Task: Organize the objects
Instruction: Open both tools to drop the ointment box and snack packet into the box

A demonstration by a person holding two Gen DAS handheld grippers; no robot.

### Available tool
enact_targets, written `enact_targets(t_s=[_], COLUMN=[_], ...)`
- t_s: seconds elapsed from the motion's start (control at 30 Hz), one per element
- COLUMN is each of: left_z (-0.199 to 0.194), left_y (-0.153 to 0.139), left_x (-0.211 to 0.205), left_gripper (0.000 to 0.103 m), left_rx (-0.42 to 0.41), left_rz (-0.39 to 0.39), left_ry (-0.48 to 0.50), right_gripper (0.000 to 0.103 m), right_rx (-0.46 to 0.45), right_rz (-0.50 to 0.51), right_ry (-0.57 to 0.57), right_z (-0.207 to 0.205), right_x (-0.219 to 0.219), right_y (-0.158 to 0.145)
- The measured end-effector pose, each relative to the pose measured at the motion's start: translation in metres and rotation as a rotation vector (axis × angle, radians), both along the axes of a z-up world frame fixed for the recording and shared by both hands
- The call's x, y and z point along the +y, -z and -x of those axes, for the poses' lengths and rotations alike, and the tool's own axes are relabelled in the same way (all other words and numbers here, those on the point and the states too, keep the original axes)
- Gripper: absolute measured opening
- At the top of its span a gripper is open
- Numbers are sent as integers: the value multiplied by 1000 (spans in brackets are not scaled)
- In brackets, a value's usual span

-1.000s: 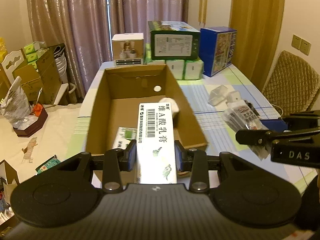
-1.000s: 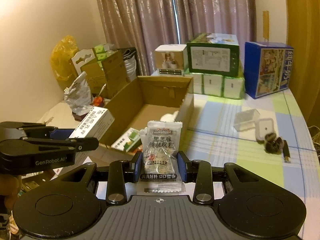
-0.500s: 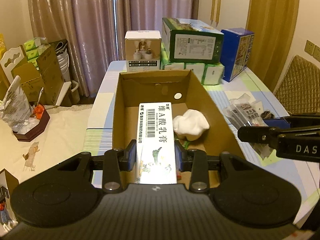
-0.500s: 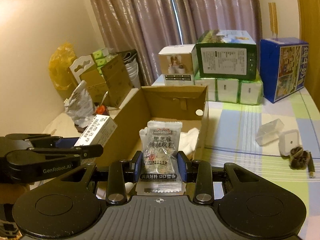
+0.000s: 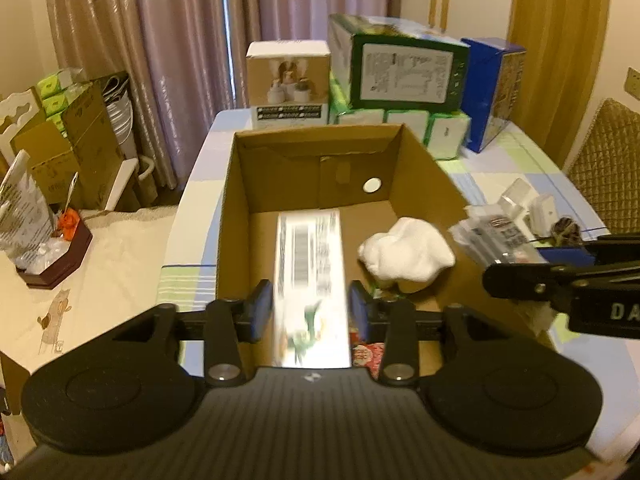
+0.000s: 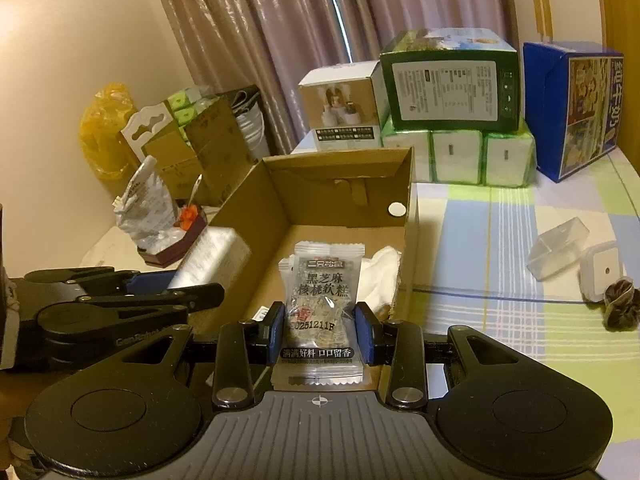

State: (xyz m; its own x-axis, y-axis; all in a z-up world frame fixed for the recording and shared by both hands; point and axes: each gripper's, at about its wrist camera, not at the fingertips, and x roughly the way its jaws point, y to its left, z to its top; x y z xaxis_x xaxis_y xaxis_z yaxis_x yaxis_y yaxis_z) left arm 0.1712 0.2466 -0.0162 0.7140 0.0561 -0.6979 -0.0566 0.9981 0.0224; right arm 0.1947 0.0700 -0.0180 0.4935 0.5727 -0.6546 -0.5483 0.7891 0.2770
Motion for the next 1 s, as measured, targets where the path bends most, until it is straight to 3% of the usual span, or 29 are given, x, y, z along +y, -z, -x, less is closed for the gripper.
enact_targets(t_s=[0.1,0.27,0.37,0.4,0.43,0.5,0.67,1.0], left_z=[3,13,21,22,23,27,37,75], left_y=[-2,-9,-12,-13,-14,-16,-21,-40], left_x=[5,12,14,15,16,18,17,-5], left_gripper=[49,61,62,64,66,70,79,92], left_rx=[-14,-36,-42,-41,-41,-43,-45,-69], left_rz=[2,27,41,43,47,56,53,44], left_ry=[-14,-47,-56,-58,-59,-68,-76,-74], right_gripper=[34,34,35,39,51,58,62,80], right_rx=[0,5,-10,-17,-24,-44,-63,-59], right_rz=[1,-6,-40,-59,-75,-94,-94,-59], right_ry=[2,-1,-9,-9,0,16,36,63], right_z=[-1,0,0,0,-1,0,8,50], right_x=[0,3,6,6,5,1,-12,-55], right_y=[2,5,2,0,-2,-8,-20,-33])
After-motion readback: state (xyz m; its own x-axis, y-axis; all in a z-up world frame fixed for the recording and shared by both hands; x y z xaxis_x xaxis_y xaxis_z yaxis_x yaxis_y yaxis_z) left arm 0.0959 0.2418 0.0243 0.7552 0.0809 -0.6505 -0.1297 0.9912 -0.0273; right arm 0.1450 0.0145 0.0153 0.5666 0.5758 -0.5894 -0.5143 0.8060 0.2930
